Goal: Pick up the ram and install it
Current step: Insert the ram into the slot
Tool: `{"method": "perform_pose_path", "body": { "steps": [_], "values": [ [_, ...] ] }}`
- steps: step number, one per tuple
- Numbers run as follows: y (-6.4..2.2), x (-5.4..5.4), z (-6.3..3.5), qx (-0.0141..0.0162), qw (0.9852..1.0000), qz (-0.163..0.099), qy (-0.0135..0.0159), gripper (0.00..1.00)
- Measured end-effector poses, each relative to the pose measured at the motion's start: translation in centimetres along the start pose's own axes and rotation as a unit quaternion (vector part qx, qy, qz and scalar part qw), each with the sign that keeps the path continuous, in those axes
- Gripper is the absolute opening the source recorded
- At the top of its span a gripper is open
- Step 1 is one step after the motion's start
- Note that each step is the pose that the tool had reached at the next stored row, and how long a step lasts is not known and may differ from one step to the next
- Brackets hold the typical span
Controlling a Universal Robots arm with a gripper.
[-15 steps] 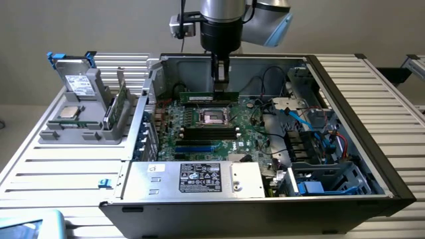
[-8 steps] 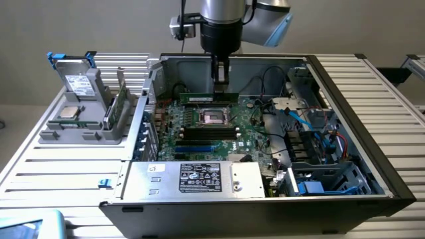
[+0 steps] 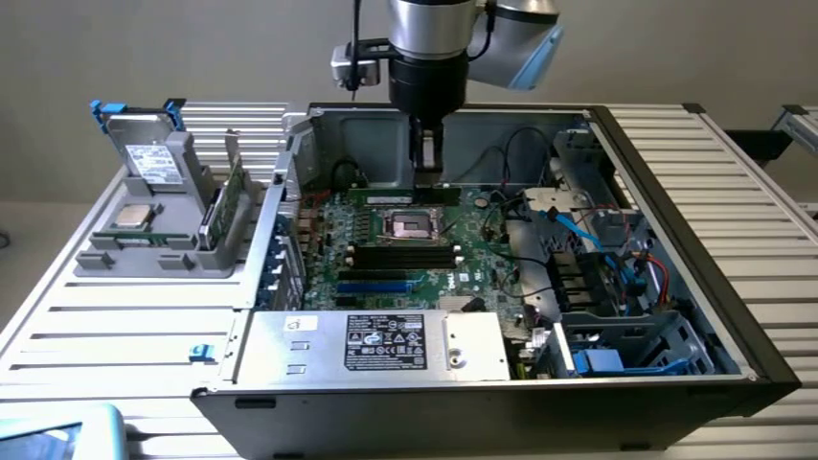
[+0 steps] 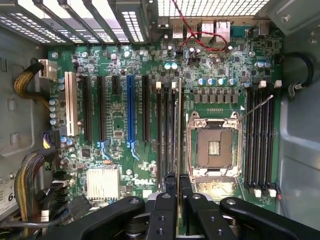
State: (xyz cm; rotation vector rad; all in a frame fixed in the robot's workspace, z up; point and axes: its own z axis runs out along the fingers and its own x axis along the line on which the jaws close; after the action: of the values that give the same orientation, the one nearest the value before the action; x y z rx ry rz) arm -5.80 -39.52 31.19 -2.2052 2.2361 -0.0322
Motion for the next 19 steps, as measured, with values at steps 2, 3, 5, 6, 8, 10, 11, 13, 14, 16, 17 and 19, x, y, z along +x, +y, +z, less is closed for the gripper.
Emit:
{"method": "perform_pose_path", "body": {
  "steps": [2,3,5,6,8,10,11,13,14,16,17,19],
  "values": [
    [-0.03,0.0,0.20,0.0000,1.0000,0.000,0.0042,0.14],
    [-0.04,0.0,0.37,0.0000,1.0000,0.000,0.0042,0.14],
    [-0.03,0.1,0.69,0.0000,1.0000,0.000,0.0043,0.14],
    [-0.03,0.1,0.88,0.0001,1.0000,0.000,0.0043,0.14],
    [-0.02,0.2,1.24,0.0001,1.0000,0.000,0.0043,0.14],
    [-0.02,0.2,1.60,0.0000,1.0000,0.000,0.0044,0.14],
    [-0.02,0.2,1.78,0.0000,1.0000,0.000,0.0043,0.14],
    [-0.01,0.2,2.15,0.0001,1.0000,0.000,0.0043,0.14],
    [-0.01,0.2,2.33,0.0000,1.0000,0.000,0.0043,0.14],
    [-0.01,0.2,2.68,0.0000,1.0000,0.000,0.0043,0.14],
    [-0.01,0.2,2.88,0.0001,1.0000,0.000,0.0043,0.14],
    [-0.01,0.2,3.24,0.0001,1.0000,0.000,0.0043,0.14]
  ]
}}
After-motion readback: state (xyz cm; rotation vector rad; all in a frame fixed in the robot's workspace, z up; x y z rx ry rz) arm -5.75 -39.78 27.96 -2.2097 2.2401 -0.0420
